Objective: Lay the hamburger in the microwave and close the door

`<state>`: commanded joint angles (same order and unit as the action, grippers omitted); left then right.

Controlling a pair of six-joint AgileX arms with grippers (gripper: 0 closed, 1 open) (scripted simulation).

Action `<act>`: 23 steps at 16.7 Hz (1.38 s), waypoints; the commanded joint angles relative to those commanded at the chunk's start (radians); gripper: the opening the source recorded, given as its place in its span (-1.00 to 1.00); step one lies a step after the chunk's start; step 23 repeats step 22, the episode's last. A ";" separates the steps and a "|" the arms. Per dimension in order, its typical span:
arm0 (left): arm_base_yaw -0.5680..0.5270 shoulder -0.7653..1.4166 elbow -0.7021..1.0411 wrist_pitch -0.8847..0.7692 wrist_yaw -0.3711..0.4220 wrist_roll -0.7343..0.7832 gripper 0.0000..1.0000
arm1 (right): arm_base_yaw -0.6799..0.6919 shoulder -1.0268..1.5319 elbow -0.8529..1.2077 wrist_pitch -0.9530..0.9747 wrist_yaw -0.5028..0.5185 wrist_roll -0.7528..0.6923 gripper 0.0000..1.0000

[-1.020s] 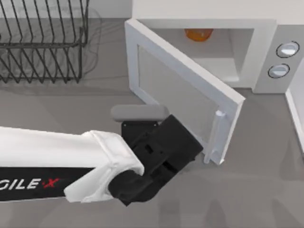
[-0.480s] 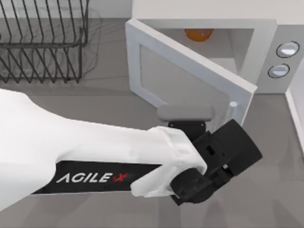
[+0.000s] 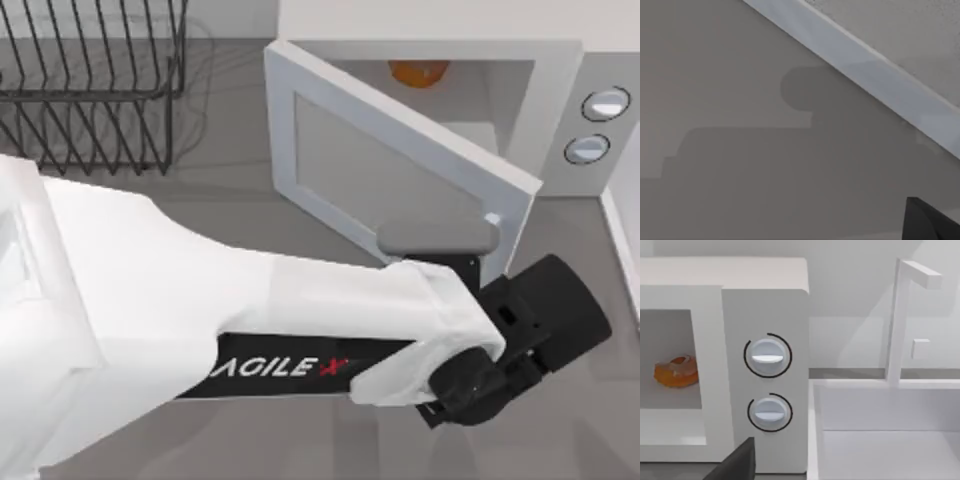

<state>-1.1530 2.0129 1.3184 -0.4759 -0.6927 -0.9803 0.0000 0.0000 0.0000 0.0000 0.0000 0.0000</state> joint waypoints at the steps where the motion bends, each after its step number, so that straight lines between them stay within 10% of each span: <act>1: -0.012 0.036 0.065 -0.028 -0.004 -0.014 -1.00 | 0.000 0.000 0.000 0.000 0.000 0.000 1.00; 13: -0.058 0.204 0.345 -0.166 -0.016 -0.070 -1.00 | 0.000 0.000 0.000 0.000 0.000 0.000 1.00; 23: 0.125 0.371 0.577 -0.095 0.065 0.146 -1.00 | 0.000 0.000 0.000 0.000 0.000 0.000 1.00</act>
